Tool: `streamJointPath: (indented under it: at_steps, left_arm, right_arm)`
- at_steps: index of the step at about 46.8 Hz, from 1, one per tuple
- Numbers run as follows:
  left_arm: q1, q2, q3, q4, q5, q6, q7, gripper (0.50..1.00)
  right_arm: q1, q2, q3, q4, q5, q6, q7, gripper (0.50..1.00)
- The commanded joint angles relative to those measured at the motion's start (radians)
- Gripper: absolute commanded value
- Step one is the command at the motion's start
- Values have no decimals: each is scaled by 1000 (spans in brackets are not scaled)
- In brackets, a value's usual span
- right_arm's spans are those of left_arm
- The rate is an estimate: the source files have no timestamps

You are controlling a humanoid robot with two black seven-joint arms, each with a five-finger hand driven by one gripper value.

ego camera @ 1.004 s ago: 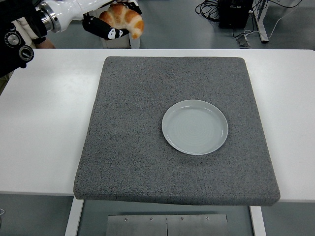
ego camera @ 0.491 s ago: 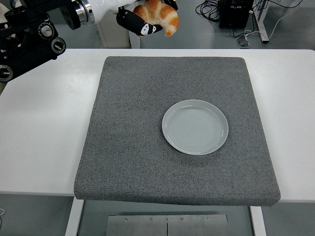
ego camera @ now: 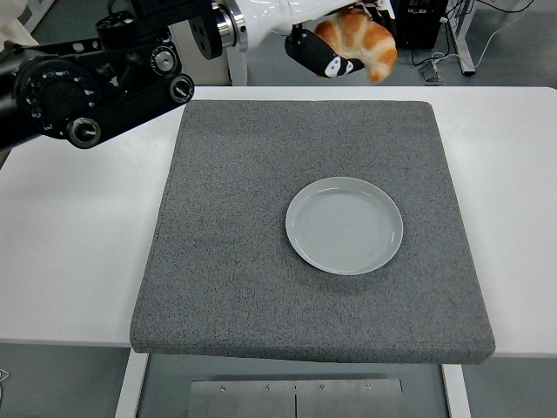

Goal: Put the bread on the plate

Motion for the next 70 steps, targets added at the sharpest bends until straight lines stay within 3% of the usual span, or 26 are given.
streamJointPath:
  at_steps: [1,29,51,61,70]
  left_arm:
    - [2,-28,1,2,2,1,0,500]
    - [48,-224,145,63,41,10,-2,500]
    - [192,-234,175,164,112,53,-11,500]
    - [227,-247,244,164,114,99,-13,500]
    - [259,-247,261,169,115,102,-16,500]
  right_arm:
    - [0,0,1,0,0,0,0,1000]
    - [0,0,1,0,0,0,0,1000]
    - [0,0,1,0,0,0,0,1000]
    - [0,0,1,0,0,0,0,1000]
    - [0,0,1,1,0,0,0,1000]
